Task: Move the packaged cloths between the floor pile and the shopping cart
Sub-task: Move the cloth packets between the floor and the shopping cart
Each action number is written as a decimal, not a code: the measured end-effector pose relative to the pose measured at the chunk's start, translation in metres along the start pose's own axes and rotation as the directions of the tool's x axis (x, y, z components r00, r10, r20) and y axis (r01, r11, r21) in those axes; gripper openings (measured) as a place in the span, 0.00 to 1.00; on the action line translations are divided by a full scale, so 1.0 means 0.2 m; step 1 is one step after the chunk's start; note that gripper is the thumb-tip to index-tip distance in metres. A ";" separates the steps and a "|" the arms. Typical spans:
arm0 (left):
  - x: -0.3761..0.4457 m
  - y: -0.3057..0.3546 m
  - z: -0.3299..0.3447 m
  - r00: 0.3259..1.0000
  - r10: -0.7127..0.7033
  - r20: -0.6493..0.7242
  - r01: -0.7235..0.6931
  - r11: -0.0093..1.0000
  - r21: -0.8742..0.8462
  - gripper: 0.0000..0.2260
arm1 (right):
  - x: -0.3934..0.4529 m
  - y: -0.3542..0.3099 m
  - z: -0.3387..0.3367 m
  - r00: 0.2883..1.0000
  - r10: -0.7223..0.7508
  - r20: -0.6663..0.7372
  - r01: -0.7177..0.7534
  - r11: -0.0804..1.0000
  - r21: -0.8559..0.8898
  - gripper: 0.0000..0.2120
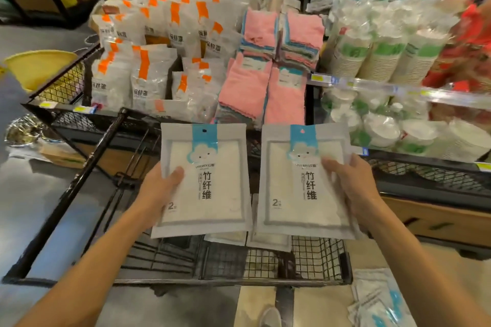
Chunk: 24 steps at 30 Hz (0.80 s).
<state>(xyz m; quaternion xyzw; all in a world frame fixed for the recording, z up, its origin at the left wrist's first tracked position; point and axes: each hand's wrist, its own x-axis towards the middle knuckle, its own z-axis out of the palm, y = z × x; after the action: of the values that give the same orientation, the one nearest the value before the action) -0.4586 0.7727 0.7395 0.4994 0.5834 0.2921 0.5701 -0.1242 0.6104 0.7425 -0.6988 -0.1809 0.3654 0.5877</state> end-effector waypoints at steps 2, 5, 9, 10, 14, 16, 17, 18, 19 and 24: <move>0.07 -0.07 0.02 0.999 -0.037 0.014 0.037 0.999 0.001 0.08 | 0.08 0.07 0.00 1.000 0.011 -0.020 -0.011 1.000 -0.016 0.09; 0.20 -0.19 0.05 0.996 -0.080 0.027 0.079 0.996 0.033 0.07 | 0.18 0.20 0.02 0.998 0.045 -0.046 -0.047 0.998 -0.045 0.09; 0.39 -0.37 0.10 0.991 -0.112 0.067 0.104 0.988 0.114 0.05 | 0.28 0.43 0.07 0.990 0.116 -0.085 -0.120 0.992 -0.049 0.08; 0.45 -0.43 0.10 0.988 -0.128 0.081 0.117 0.985 0.129 0.06 | 0.30 0.49 0.09 0.986 0.135 -0.095 -0.140 0.989 -0.046 0.09; 0.66 -0.69 0.12 0.969 -0.205 0.136 0.184 0.971 0.154 0.08 | 0.37 0.74 0.19 0.973 0.213 -0.095 -0.218 0.974 -0.054 0.10; 0.75 -0.83 0.14 0.959 -0.258 0.122 0.242 0.962 0.128 0.07 | 0.42 0.89 0.23 0.964 0.248 -0.094 -0.254 0.966 -0.054 0.10; 0.80 -0.91 0.16 0.956 -0.268 0.121 0.255 0.960 0.113 0.07 | 0.44 0.97 0.25 0.958 0.269 -0.099 -0.274 0.961 -0.046 0.10; 0.85 -0.98 0.17 0.955 -0.271 0.124 0.259 0.961 0.102 0.07 | 0.48 1.05 0.27 0.952 0.288 -0.102 -0.294 0.955 -0.042 0.10; 0.90 -1.06 0.18 0.954 -0.274 0.120 0.264 0.960 0.092 0.06 | 0.51 1.12 0.29 0.947 0.303 -0.104 -0.309 0.950 -0.042 0.10; 1.13 -1.41 0.29 0.942 -0.317 0.110 0.309 0.947 0.081 0.06 | 0.69 1.48 0.34 0.925 0.352 -0.141 -0.364 0.928 -0.074 0.09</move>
<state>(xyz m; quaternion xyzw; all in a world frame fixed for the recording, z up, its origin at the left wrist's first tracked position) -0.4389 0.8735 0.3883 0.4347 0.6286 0.1484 0.6276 -0.1340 0.6781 0.4158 -0.7697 -0.0308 0.4129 0.4859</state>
